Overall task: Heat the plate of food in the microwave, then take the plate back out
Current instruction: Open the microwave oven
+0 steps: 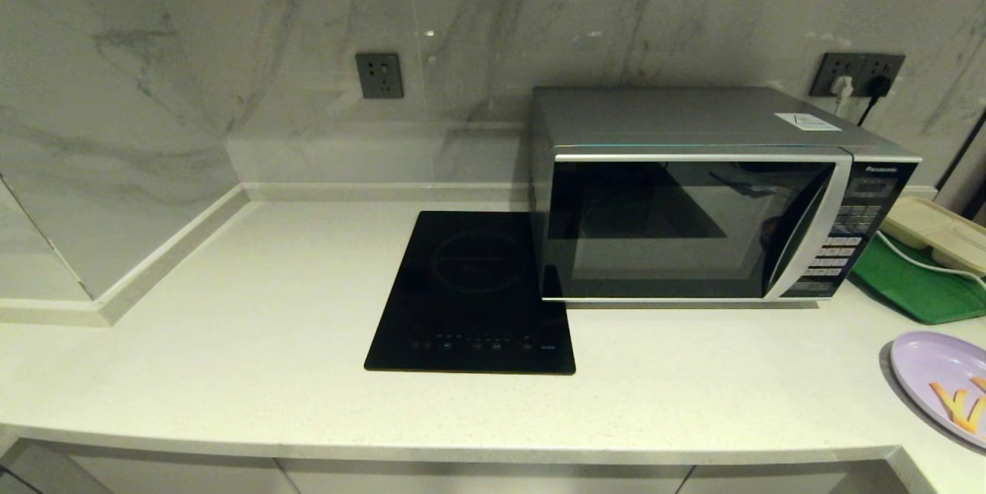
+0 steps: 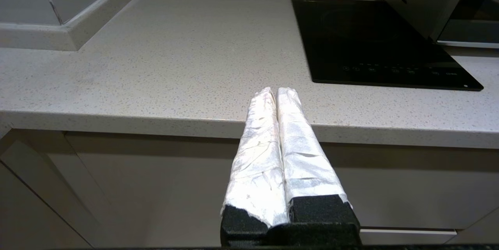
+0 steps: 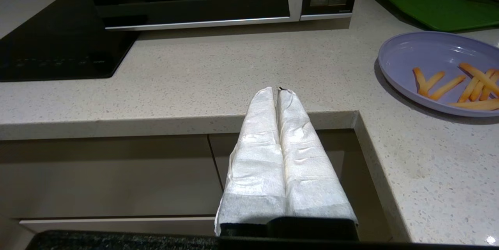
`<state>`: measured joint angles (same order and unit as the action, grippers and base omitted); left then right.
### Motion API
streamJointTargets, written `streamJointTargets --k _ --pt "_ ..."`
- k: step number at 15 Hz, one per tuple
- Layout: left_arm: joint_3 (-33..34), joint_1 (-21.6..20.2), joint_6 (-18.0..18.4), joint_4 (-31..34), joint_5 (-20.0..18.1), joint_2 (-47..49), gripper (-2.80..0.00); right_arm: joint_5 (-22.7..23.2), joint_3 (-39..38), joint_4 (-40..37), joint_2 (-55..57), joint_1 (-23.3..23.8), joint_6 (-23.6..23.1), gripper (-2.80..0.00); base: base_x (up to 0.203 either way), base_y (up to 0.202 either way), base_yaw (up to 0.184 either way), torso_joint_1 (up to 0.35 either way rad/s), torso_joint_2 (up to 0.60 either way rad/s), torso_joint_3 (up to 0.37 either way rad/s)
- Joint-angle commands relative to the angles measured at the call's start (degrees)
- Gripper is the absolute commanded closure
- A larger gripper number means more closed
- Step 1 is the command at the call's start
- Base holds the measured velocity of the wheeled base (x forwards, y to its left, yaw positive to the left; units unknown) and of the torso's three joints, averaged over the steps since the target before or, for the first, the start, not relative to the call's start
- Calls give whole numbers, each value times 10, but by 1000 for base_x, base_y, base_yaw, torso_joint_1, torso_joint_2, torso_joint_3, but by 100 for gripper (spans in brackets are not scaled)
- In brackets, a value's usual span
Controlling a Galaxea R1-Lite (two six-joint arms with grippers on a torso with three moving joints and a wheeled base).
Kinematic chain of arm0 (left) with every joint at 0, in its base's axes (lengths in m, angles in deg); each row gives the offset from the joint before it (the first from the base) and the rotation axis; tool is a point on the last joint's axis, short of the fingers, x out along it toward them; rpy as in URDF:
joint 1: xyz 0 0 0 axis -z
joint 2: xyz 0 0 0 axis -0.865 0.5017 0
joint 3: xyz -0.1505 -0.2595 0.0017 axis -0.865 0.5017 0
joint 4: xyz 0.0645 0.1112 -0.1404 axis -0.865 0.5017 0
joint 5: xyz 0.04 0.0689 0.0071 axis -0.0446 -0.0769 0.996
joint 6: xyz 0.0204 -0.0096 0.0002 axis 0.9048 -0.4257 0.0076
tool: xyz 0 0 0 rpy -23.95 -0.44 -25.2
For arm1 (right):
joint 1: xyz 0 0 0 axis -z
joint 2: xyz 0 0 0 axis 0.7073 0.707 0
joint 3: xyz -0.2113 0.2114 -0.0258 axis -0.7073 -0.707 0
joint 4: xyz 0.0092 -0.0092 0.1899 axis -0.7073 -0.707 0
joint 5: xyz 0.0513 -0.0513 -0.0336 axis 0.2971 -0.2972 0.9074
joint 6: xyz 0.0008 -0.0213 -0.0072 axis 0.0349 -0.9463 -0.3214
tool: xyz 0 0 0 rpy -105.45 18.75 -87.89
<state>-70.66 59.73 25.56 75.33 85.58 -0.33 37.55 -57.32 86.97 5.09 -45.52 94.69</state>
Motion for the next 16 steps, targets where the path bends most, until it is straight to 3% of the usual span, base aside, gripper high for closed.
streamJointTargets --k 1,15,16 --pt "0 0 0 0 0 0 0 0 0 0 -2 0 0 0 0 0 0 0 0 0" --pt "0 0 0 0 0 0 0 -1 0 0 -2 0 0 0 0 0 0 0 0 0" --pt "0 0 0 0 0 0 0 -1 0 0 1 0 0 -280 0 0 0 0 0 0"
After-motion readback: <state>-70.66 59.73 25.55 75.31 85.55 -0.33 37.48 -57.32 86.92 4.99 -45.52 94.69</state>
